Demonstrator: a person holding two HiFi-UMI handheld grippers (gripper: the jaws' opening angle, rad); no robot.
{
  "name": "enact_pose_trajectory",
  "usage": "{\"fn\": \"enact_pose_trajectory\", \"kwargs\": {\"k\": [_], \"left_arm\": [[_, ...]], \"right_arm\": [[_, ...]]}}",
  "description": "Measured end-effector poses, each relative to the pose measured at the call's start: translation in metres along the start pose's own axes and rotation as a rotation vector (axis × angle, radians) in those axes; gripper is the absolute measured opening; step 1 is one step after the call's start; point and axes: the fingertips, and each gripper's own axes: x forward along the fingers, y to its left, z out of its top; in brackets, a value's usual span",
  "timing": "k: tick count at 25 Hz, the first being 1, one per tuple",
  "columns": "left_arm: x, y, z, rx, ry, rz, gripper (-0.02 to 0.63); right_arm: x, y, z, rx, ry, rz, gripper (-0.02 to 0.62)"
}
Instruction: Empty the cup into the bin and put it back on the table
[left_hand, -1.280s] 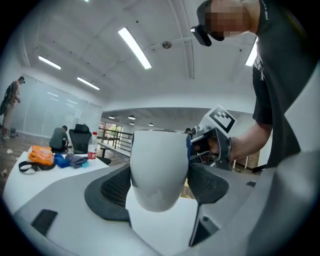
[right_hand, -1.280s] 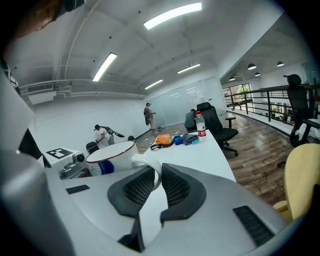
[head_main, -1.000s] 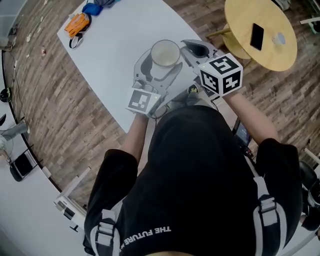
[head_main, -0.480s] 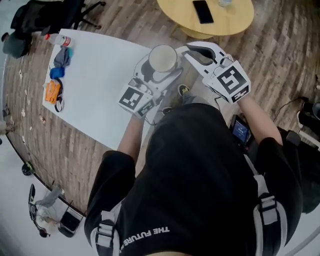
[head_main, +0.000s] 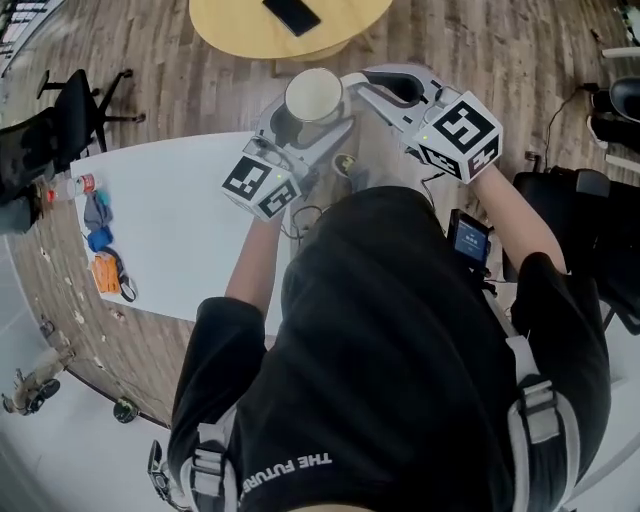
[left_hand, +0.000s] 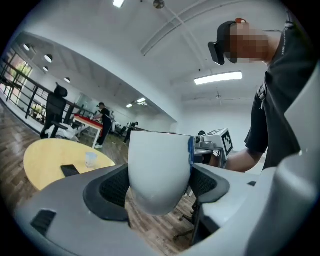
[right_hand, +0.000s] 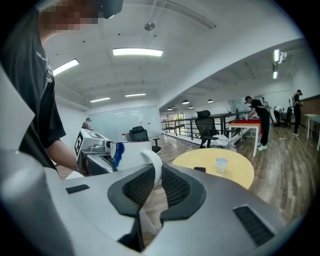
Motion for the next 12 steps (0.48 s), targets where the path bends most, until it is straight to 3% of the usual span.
{"fn": "enact_pose_trajectory", "kwargs": {"k": [3,9,12], "left_arm": [[0.018,0.008,-0.031,-0.115,0.08,-0.024,0.364],[0.029,0.029,-0.12,-0.5,0.308,-0.068,0.363],[0.036,0.023,-0.162,-0.654,0.402,-0.072,0.364]], "right_arm": [[0.0,-0.017,-0.035,0.118,0.07,-0.03,0.051],[0.016,-0.027,-0.135,0.481,0.301,-0.074,0.051],[0.007,-0.024,-0.186,0.671,0.391,-0.075,0.051]]}}
